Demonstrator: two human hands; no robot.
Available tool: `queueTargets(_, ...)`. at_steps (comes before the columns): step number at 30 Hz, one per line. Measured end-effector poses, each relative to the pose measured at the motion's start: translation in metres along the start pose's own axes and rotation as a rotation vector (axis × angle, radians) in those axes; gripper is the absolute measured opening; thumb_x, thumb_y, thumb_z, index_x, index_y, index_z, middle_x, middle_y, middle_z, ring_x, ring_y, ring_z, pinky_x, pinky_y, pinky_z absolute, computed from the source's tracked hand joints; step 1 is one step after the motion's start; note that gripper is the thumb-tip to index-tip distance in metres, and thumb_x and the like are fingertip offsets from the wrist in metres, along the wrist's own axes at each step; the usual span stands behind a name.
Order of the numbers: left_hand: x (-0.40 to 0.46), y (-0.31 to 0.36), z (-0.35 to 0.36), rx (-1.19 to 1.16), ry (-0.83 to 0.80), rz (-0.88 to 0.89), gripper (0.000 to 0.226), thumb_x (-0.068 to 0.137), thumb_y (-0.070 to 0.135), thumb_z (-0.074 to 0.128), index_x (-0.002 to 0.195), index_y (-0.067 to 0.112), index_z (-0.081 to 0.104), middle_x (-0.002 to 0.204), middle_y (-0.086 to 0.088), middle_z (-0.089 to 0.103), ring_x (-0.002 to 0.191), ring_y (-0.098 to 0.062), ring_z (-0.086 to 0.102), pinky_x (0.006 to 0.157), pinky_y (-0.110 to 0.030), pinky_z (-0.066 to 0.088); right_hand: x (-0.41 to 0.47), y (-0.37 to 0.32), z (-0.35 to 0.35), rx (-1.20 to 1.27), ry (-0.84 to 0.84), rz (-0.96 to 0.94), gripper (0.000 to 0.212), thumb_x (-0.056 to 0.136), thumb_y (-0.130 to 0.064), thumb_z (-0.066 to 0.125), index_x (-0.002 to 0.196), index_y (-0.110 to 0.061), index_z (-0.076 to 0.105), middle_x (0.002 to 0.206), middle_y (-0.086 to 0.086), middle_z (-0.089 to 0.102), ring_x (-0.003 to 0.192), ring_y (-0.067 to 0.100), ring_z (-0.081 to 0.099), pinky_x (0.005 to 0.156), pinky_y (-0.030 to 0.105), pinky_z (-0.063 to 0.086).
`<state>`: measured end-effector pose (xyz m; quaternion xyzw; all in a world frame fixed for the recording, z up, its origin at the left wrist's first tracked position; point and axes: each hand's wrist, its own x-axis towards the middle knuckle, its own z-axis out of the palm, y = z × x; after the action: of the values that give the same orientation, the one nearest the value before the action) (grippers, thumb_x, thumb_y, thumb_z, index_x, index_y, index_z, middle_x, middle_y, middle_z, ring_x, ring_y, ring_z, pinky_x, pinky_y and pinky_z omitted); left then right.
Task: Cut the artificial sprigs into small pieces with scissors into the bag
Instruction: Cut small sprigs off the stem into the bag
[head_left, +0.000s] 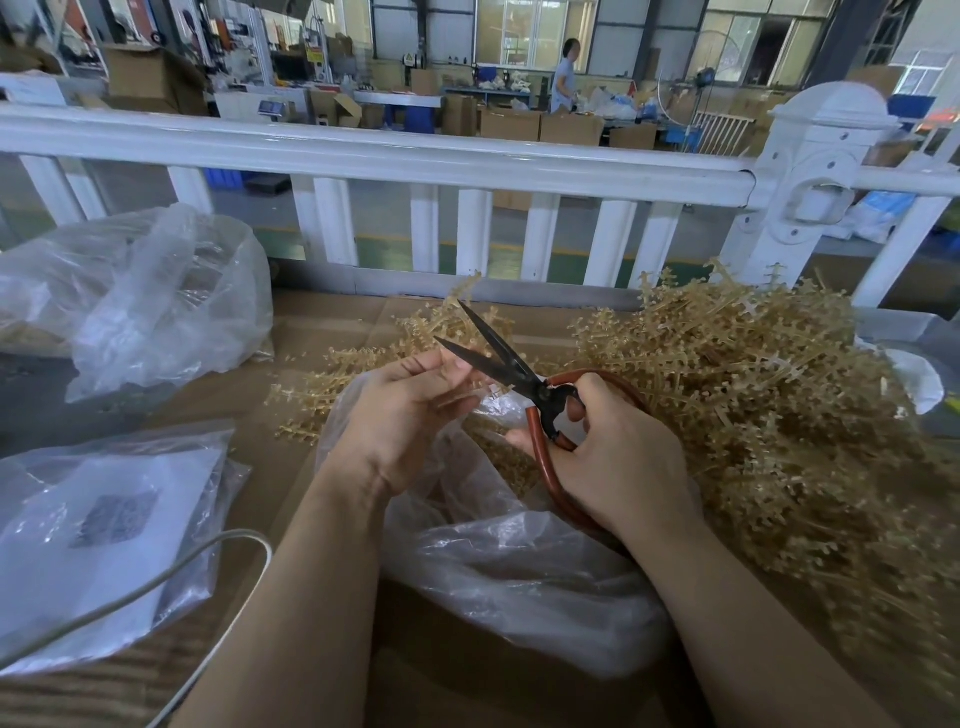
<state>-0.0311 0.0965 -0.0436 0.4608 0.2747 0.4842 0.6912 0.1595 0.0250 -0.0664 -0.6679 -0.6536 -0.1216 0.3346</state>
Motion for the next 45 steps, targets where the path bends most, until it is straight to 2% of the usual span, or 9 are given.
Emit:
queueTargets(4,0.0000,0.0022,-0.0011,-0.042,-0.007,-0.075,0.021,0.074,0.016,0.068,0.092,0.006,0.066,0.102,-0.013,0.066,0.099,-0.023,0.064,0.098,-0.035,0.050,-0.0011,0.0000,0.0005,-0.007,0.013,0.007,0.071,0.073,-0.098,0.026,0.083,-0.030,0.040,0.068,-0.016,0.054,0.056,0.005,0.055,0.043,0.020,0.040)
queueTargets(6,-0.0013,0.0041,-0.0021,-0.053,-0.016,-0.083,0.014,0.073,0.013,0.069,0.086,0.007,0.070,0.097,-0.011,0.069,0.098,-0.022,0.065,0.105,-0.040,0.045,-0.0017,0.0005,0.0001,-0.001,0.012,0.013,0.070,0.073,-0.098,0.027,0.083,-0.030,0.041,0.068,-0.016,0.054,0.057,0.005,0.055,0.044,0.017,0.035)
queueTargets(10,-0.0025,0.0043,-0.0003,-0.051,-0.001,-0.064,0.006,0.069,0.011,0.070,0.067,0.012,0.075,0.080,-0.007,0.071,0.086,-0.023,0.062,0.103,-0.039,0.044,-0.0011,0.0018,0.0002,0.000,0.008,0.001,0.070,0.073,-0.098,0.028,0.082,-0.030,0.041,0.067,-0.016,0.054,0.057,0.005,0.056,0.044,0.017,0.036)
queueTargets(14,-0.0007,0.0036,0.0023,-0.106,0.049,-0.080,0.008,0.068,0.007,0.069,0.075,0.005,0.073,0.084,-0.011,0.070,0.082,-0.021,0.066,0.092,-0.038,0.053,-0.0013,0.0022,0.0000,-0.013,0.005,-0.019,0.067,0.074,-0.095,0.035,0.082,-0.029,0.042,0.066,-0.015,0.054,0.055,0.006,0.055,0.044,0.016,0.035)
queueTargets(23,0.0009,0.0007,0.0046,-0.119,0.072,-0.147,0.023,0.068,0.012,0.068,0.089,0.003,0.067,0.094,-0.010,0.066,0.086,-0.020,0.062,0.102,-0.039,0.046,-0.0005,0.0014,0.0008,-0.033,-0.004,0.000,0.066,0.073,-0.097,0.028,0.079,-0.032,0.036,0.068,-0.016,0.054,0.057,0.003,0.054,0.046,0.023,0.048)
queueTargets(30,-0.0005,0.0012,0.0051,-0.119,0.069,-0.156,0.012,0.070,0.017,0.071,0.079,0.010,0.075,0.086,-0.005,0.070,0.078,-0.018,0.062,0.089,-0.034,0.049,-0.0026,-0.0006,0.0004,-0.049,0.040,-0.003,0.062,0.078,-0.093,0.039,0.076,-0.031,0.037,0.057,-0.015,0.049,0.049,0.002,0.050,0.043,0.026,0.047)
queueTargets(36,-0.0021,0.0031,0.0054,-0.083,0.030,-0.147,0.011,0.075,0.020,0.068,0.071,0.016,0.078,0.083,0.000,0.072,0.077,-0.014,0.063,0.086,-0.030,0.049,-0.0040,-0.0034,-0.0010,-0.055,0.087,-0.011,0.070,0.080,-0.096,0.015,0.075,-0.030,0.037,0.055,-0.017,0.047,0.045,0.007,0.048,0.042,0.021,0.035)
queueTargets(40,-0.0020,0.0036,0.0049,-0.072,0.033,-0.134,0.011,0.076,0.019,0.068,0.070,0.017,0.078,0.083,0.001,0.071,0.079,-0.014,0.059,0.088,-0.031,0.047,-0.0053,-0.0005,0.0014,-0.048,0.067,-0.026,0.060,0.082,-0.093,0.032,0.074,-0.033,0.031,0.054,-0.018,0.045,0.044,-0.002,0.045,0.041,0.020,0.037)
queueTargets(45,-0.0017,0.0053,0.0067,-0.107,0.045,-0.111,0.009,0.078,0.013,0.067,0.083,0.007,0.073,0.086,-0.006,0.070,0.073,-0.014,0.062,0.065,-0.022,0.056,-0.0057,0.0036,0.0042,-0.030,0.033,-0.023,0.061,0.082,-0.092,0.039,0.074,-0.032,0.040,0.055,-0.017,0.049,0.046,-0.001,0.050,0.044,0.023,0.047)
